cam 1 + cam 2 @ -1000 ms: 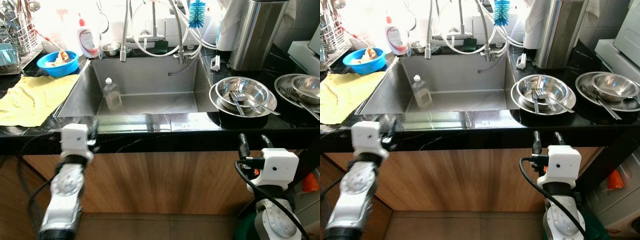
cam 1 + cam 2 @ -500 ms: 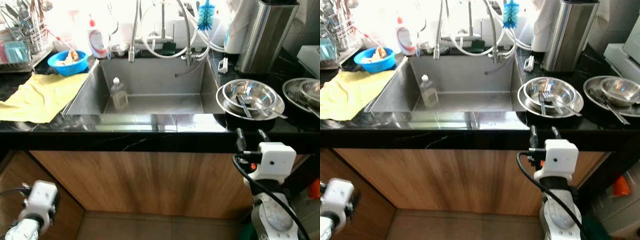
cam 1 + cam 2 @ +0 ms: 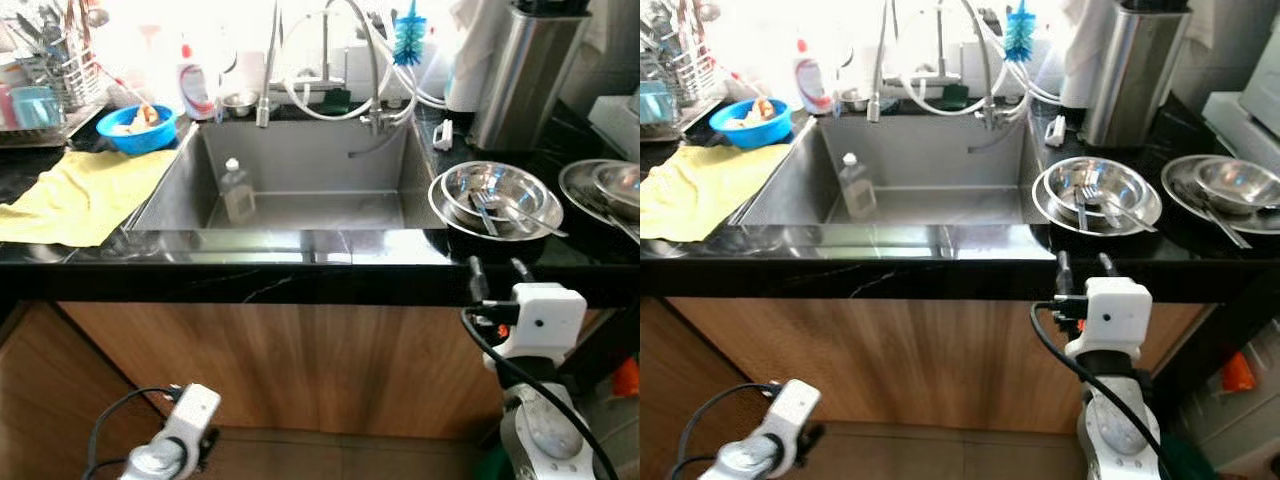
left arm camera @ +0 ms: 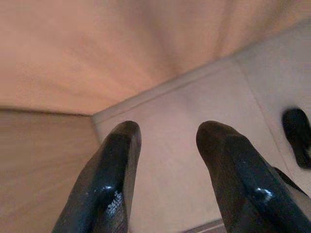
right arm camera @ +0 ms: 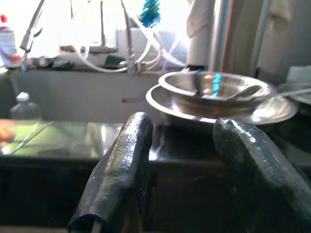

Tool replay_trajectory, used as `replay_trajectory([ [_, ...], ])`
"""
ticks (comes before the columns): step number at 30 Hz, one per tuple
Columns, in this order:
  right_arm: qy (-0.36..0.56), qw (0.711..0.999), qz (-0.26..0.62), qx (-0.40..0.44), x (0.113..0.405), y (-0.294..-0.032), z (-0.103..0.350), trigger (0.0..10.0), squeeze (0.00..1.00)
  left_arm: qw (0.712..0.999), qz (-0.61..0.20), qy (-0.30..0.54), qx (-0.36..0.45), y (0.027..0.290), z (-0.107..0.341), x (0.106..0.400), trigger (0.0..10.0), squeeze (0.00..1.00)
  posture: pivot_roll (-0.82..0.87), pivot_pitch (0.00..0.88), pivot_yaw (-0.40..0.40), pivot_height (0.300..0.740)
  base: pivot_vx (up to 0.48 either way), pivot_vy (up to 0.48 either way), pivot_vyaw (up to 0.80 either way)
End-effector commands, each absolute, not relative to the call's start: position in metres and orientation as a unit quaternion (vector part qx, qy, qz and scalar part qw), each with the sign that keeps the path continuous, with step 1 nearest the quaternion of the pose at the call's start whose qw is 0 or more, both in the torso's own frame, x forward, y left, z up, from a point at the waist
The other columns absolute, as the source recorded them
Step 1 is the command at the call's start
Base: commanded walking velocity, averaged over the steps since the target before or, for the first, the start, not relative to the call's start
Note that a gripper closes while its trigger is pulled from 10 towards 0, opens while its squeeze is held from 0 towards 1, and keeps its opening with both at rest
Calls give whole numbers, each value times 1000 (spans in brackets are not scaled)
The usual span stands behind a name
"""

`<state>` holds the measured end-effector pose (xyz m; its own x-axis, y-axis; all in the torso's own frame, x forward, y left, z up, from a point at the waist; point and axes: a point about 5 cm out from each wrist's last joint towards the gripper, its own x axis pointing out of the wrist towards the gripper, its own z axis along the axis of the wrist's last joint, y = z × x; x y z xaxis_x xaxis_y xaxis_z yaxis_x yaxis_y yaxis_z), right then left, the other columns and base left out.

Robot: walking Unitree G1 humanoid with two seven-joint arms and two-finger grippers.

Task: Kitchen organization

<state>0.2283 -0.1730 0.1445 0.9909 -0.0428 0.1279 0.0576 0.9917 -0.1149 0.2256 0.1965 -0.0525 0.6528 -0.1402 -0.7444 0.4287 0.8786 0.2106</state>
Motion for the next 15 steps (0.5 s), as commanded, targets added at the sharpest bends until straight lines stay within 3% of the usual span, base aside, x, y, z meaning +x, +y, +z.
replay_trajectory([
  [1, -53, 997, -17, -54, 228, -170, 141, 10000, 0, 880, -164, 396, 207, 200, -56, 222, 10000, 0, -131, 0, 35, 740, 0, 0, 0],
  [5, -27, 998, -5, -55, 226, -170, 129, 10000, 0, 862, -164, 427, 219, 199, -65, 212, 10000, 0, -135, 0, 36, 740, 0, 0, 0],
  [15, -24, 998, 1, -52, 226, -165, 127, 10000, 0, 862, -137, 441, 208, 205, -67, 207, 10000, 0, -129, 0, 37, 740, 0, 0, 0],
])
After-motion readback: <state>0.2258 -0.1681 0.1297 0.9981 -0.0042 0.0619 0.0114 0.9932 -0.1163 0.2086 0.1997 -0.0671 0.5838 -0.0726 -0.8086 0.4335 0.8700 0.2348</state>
